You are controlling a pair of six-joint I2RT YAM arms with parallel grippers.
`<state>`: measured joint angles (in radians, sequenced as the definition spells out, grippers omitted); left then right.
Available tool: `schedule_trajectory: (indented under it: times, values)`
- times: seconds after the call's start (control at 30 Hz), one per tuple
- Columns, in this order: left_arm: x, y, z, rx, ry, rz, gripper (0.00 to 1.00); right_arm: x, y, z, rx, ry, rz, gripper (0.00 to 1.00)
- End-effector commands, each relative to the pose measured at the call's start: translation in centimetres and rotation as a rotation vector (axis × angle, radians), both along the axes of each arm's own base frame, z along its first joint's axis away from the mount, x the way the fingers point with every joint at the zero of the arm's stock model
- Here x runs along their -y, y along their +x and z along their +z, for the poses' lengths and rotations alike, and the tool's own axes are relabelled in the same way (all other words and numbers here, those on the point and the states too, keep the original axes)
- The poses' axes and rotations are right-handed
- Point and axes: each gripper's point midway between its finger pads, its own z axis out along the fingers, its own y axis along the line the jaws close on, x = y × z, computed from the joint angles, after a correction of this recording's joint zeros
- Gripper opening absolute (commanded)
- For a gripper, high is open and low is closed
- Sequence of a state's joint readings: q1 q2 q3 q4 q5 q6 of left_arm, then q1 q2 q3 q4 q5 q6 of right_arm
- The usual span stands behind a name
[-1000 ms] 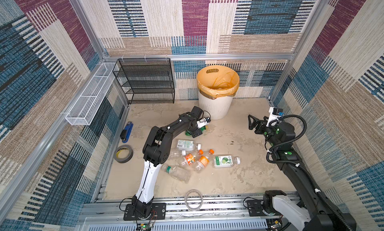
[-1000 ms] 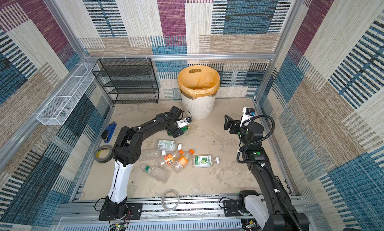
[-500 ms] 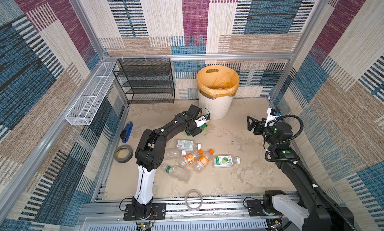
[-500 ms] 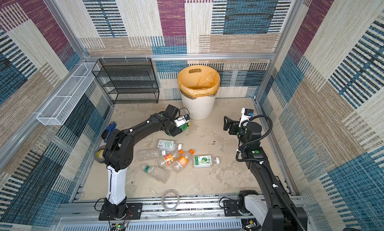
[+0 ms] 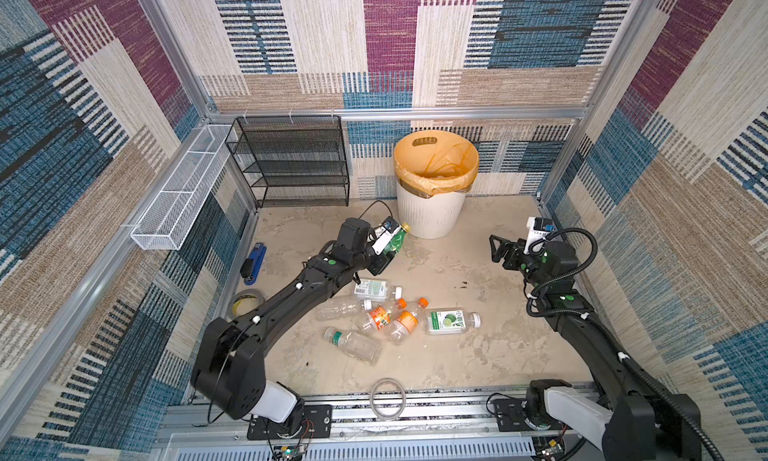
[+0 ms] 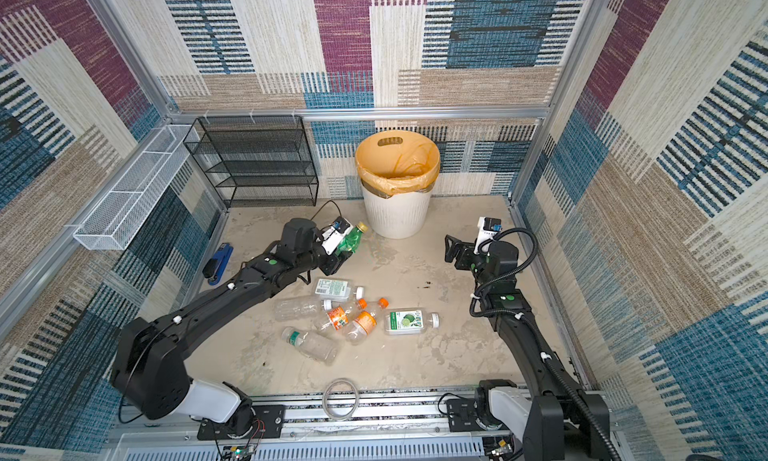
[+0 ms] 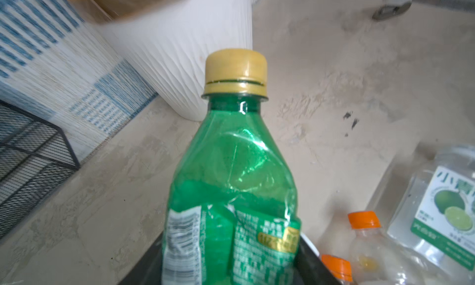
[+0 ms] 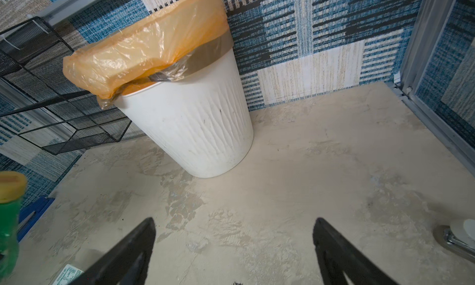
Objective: Throw the plastic bottles in the bin
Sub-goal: 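Carry green bottle over the bin and open left gripper, then draw left gripper back from the bin while right gripper reaches the pile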
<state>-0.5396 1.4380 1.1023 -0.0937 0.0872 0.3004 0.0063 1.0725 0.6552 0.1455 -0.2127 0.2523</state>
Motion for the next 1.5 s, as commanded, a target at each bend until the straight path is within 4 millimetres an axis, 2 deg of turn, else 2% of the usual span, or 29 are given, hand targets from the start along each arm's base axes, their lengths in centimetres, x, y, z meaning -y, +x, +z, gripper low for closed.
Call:
schedule_trajectory:
  times: [0.0,0.27,0.43,0.53,0.6,0.63,0.7,0.77,0.83,0.93,1.03,1.13,1.37,1.47]
  values:
    - [0.2,-0.8,6.3,0.161,-0.248,0.014,0.59,-0.4,0.3,0.5,0.023,0.005,0.023,0.96]
    - [-3.2,-5.7,14.8,0.493,-0.591,0.019,0.62,-0.5,0.2,-2.3,-0.046,0.013,0.029,0.93]
    - [-4.3,-7.8,20.2,0.670,-0.728,-0.015,0.64,-0.6,0.1,-1.6,-0.029,0.033,0.026,0.93]
    - [-4.0,-6.7,24.0,0.737,-0.775,-0.010,0.64,-0.7,-0.1,-1.0,-0.010,0.050,0.031,0.93]
    - [-2.6,-5.1,27.1,0.727,-0.796,-0.034,0.64,-0.9,-0.1,-0.8,-0.005,0.059,0.038,0.92]
    - [-1.4,-3.7,28.8,0.702,-0.788,-0.051,0.64,-1.0,-0.1,-0.8,-0.005,0.067,0.042,0.92]
    - [1.2,0.3,30.8,0.604,-0.766,-0.045,0.63,-1.3,-0.2,-0.8,-0.005,0.078,0.054,0.92]
    - [4.4,5.2,31.1,0.470,-0.710,-0.035,0.72,-1.6,-0.4,-0.8,-0.004,0.089,0.068,0.92]
    - [6.7,9.4,30.1,0.356,-0.651,-0.013,0.79,-2.0,-0.7,-0.7,-0.002,0.094,0.082,0.92]
    - [8.6,12.0,29.1,0.260,-0.628,-0.035,0.92,-2.2,-1.5,-1.0,-0.007,0.097,0.090,0.92]
    - [9.5,13.0,27.7,0.220,-0.621,-0.042,0.98,-2.1,-2.3,-1.5,-0.011,0.090,0.084,0.92]
    - [9.4,13.6,26.3,0.197,-0.608,-0.026,0.99,-2.0,-2.6,-1.8,-0.014,0.085,0.080,0.92]
    - [7.3,11.6,27.2,0.249,-0.592,-0.003,0.99,-2.6,-2.0,-2.2,-0.027,0.094,0.113,0.92]
    - [6.3,10.8,26.8,0.236,-0.554,0.010,0.99,-3.2,-1.9,-2.3,-0.042,0.093,0.149,0.92]
